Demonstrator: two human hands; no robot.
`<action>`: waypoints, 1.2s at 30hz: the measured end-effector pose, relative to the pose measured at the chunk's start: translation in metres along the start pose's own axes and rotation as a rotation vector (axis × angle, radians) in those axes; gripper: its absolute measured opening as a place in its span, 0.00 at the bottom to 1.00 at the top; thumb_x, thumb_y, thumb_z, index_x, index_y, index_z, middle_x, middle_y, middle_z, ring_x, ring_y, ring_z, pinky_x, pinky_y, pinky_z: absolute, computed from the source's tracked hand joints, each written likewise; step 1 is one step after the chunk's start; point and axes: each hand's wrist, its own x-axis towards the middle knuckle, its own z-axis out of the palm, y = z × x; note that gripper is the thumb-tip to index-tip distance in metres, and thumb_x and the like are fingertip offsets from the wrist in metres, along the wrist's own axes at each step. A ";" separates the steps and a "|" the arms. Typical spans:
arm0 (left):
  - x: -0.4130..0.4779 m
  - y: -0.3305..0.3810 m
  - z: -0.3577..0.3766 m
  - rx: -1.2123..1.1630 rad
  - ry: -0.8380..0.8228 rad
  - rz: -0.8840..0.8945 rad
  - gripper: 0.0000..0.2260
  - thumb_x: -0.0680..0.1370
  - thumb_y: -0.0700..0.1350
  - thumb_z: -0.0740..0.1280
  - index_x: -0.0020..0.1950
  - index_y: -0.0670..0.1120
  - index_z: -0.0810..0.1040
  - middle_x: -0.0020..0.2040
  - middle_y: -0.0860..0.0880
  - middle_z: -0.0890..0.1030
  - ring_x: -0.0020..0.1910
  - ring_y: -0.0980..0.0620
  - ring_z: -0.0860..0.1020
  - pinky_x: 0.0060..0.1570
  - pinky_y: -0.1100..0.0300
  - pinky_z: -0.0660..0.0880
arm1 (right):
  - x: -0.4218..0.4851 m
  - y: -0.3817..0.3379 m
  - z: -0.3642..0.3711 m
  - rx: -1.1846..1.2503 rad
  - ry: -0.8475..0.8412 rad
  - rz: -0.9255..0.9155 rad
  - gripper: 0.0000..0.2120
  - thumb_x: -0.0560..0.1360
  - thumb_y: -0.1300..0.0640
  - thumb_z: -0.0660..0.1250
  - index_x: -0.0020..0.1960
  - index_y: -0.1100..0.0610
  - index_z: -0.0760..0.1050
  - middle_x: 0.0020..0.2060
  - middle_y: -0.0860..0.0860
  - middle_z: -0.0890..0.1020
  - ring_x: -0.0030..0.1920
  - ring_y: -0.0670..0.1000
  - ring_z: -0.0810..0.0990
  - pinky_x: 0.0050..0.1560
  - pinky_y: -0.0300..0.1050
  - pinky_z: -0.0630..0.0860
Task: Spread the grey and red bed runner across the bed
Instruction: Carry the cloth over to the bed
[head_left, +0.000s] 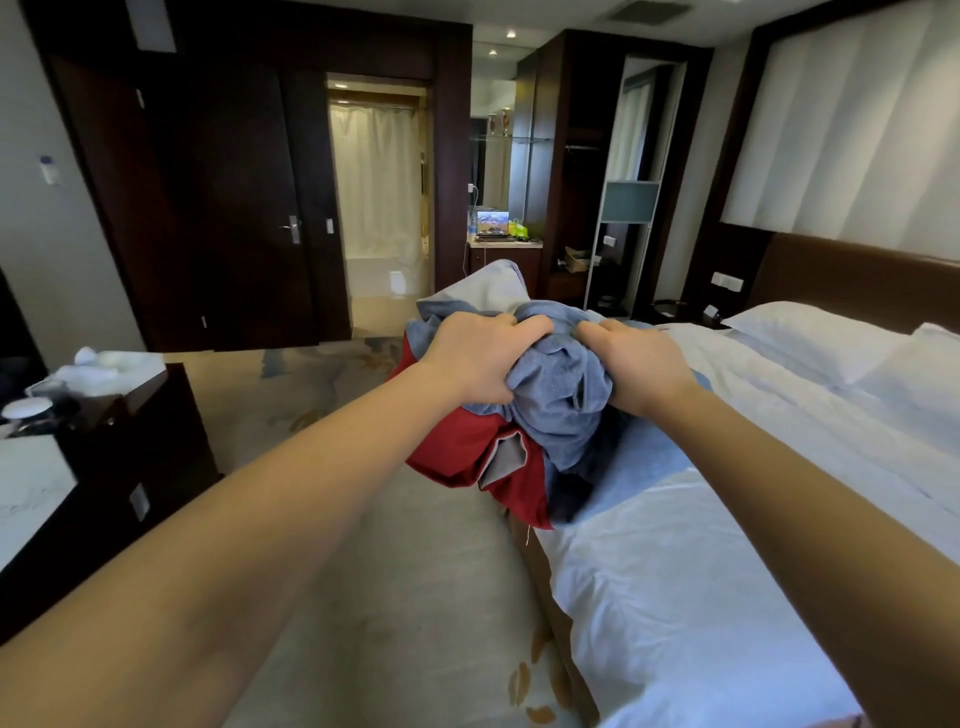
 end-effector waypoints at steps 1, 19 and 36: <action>0.010 -0.010 0.008 -0.014 0.001 0.007 0.27 0.66 0.48 0.69 0.63 0.52 0.67 0.43 0.49 0.78 0.35 0.45 0.77 0.26 0.57 0.70 | 0.013 0.002 0.006 -0.014 -0.005 0.008 0.15 0.74 0.51 0.65 0.57 0.56 0.69 0.48 0.55 0.76 0.45 0.59 0.79 0.32 0.45 0.63; 0.183 -0.140 0.168 -0.041 0.061 0.053 0.28 0.65 0.51 0.70 0.63 0.52 0.67 0.43 0.50 0.79 0.35 0.46 0.79 0.25 0.59 0.65 | 0.217 0.073 0.136 -0.073 -0.012 0.052 0.16 0.74 0.50 0.66 0.57 0.55 0.69 0.50 0.55 0.77 0.47 0.59 0.79 0.35 0.46 0.66; 0.386 -0.207 0.343 -0.070 0.071 0.067 0.27 0.66 0.51 0.70 0.63 0.51 0.67 0.49 0.48 0.79 0.41 0.44 0.80 0.27 0.55 0.72 | 0.391 0.202 0.300 -0.108 -0.056 0.050 0.17 0.74 0.51 0.66 0.58 0.57 0.68 0.49 0.56 0.76 0.46 0.60 0.79 0.34 0.47 0.63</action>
